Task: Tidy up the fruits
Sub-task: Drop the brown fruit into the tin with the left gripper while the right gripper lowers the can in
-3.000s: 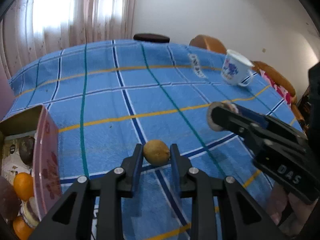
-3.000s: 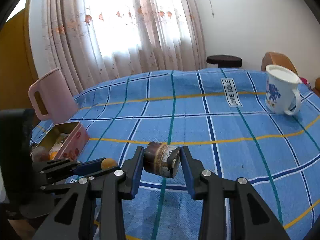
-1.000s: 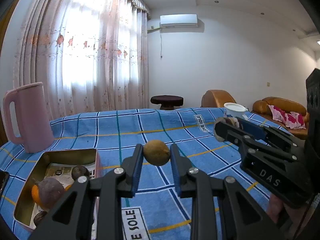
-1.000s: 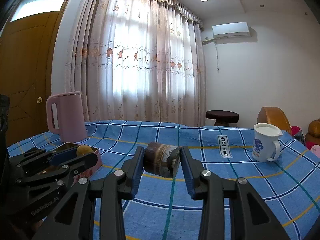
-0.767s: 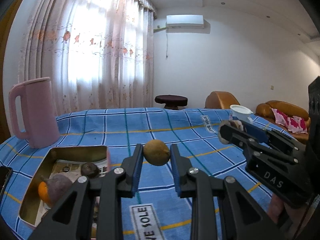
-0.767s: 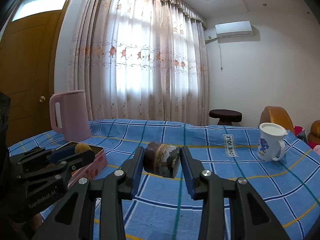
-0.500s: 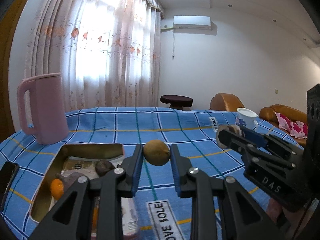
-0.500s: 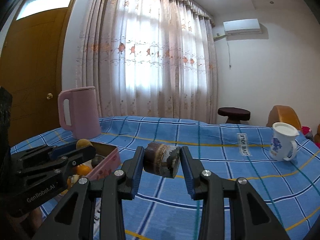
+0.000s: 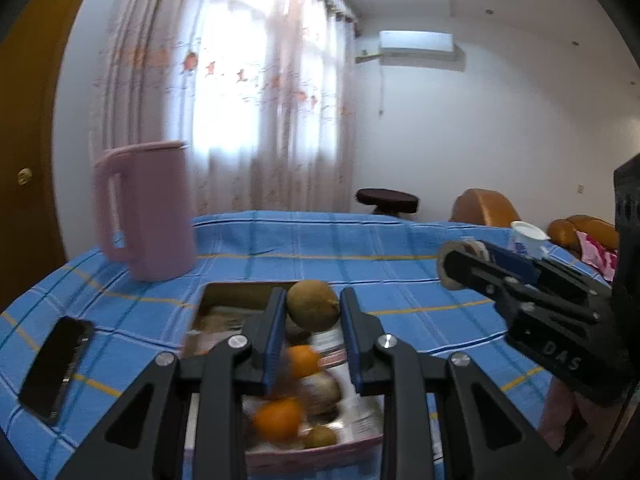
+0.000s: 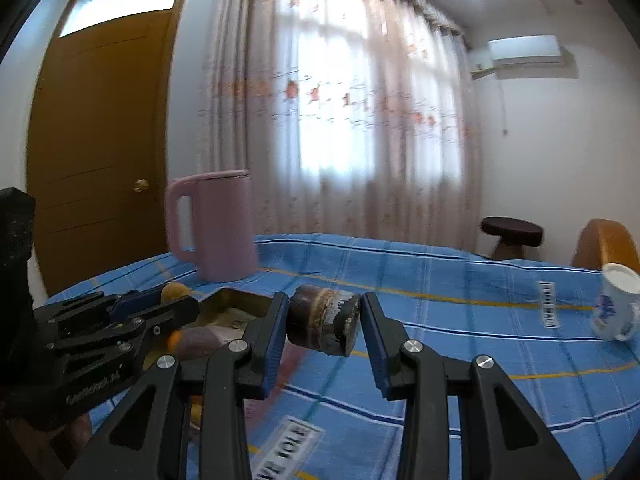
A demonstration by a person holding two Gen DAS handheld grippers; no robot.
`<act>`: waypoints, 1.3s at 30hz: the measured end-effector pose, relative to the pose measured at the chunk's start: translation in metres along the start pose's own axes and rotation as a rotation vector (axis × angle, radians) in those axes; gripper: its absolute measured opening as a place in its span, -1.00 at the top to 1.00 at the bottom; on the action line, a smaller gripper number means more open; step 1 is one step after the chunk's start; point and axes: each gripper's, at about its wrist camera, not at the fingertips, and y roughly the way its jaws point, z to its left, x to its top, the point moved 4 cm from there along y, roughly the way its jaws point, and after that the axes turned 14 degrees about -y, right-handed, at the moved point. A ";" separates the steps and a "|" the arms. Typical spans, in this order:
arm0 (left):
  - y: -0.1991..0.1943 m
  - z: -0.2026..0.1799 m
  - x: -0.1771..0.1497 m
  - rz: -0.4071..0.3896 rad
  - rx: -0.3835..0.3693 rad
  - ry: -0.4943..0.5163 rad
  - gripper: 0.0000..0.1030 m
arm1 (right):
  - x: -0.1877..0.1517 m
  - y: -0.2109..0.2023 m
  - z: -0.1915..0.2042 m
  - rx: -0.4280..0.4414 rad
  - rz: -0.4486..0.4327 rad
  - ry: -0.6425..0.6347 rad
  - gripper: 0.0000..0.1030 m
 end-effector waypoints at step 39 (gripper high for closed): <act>0.016 0.064 -0.018 0.152 0.126 -0.114 -0.26 | -0.019 0.056 0.066 0.210 0.208 -0.064 -0.20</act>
